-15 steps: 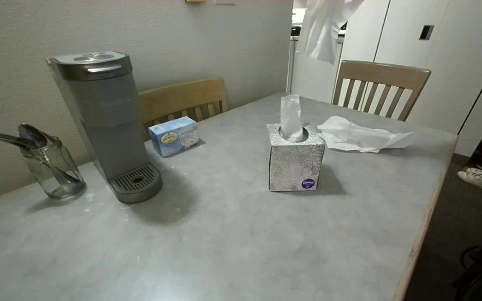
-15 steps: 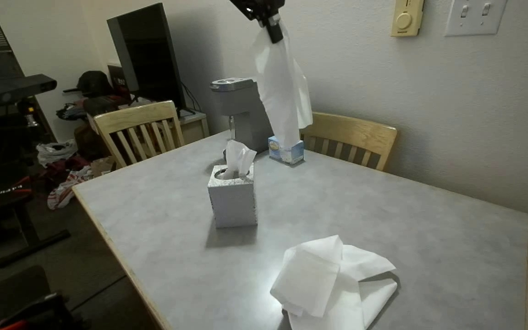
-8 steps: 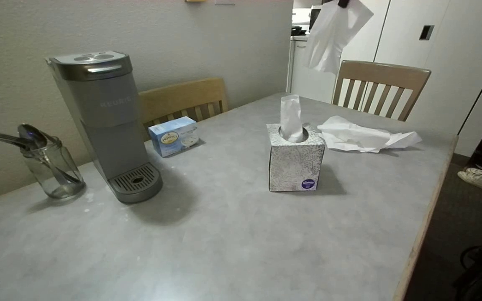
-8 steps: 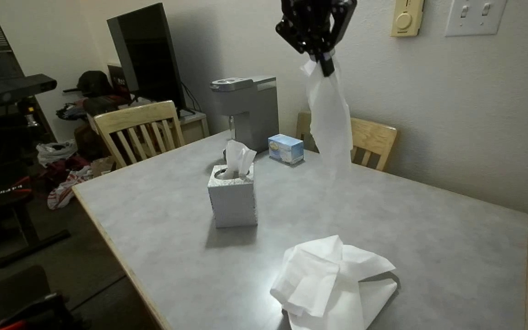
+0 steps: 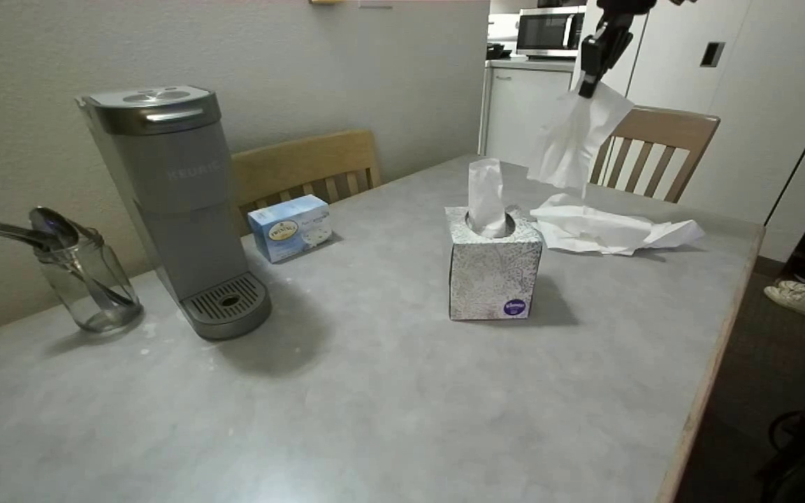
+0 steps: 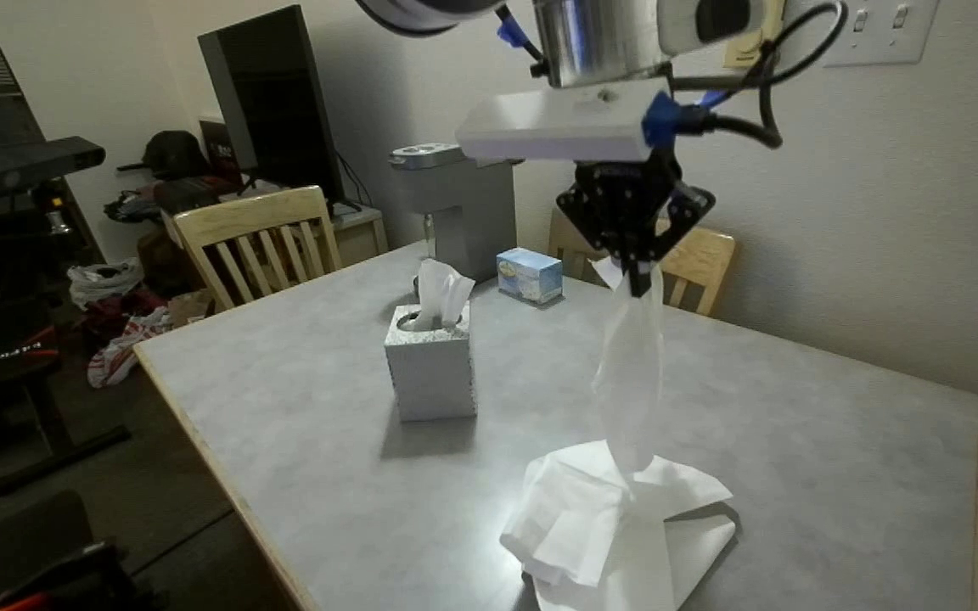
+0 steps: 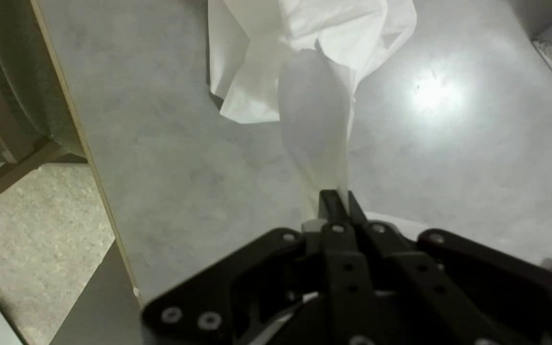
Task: Pick up the tissue paper from the box and put it on the table.
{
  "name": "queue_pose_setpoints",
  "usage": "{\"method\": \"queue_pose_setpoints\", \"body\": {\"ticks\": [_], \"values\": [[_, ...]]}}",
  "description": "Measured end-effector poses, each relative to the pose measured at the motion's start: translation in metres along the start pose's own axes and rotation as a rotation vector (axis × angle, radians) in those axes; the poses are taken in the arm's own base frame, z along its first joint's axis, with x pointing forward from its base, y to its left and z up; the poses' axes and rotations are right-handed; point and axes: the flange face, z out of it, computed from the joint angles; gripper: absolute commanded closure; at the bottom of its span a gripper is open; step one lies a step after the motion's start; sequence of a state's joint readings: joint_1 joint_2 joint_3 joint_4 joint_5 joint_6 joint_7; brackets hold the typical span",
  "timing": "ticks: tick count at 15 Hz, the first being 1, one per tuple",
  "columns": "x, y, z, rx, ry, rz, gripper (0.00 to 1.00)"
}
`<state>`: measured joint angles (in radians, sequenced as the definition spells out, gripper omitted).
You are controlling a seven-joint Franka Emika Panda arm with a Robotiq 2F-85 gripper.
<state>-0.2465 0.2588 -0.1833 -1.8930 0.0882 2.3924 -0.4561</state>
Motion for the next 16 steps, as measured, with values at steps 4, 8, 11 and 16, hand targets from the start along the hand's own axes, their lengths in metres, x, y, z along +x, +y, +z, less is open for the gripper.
{"method": "queue_pose_setpoints", "body": {"ticks": [4,8,11,16], "values": [[-0.022,0.006,0.052,0.017,-0.084,0.015,1.00],[-0.036,-0.006,0.095,0.032,-0.137,0.000,1.00],[-0.049,-0.011,0.121,0.048,-0.182,0.000,1.00],[-0.072,-0.001,0.157,0.061,-0.244,0.025,1.00]]}}
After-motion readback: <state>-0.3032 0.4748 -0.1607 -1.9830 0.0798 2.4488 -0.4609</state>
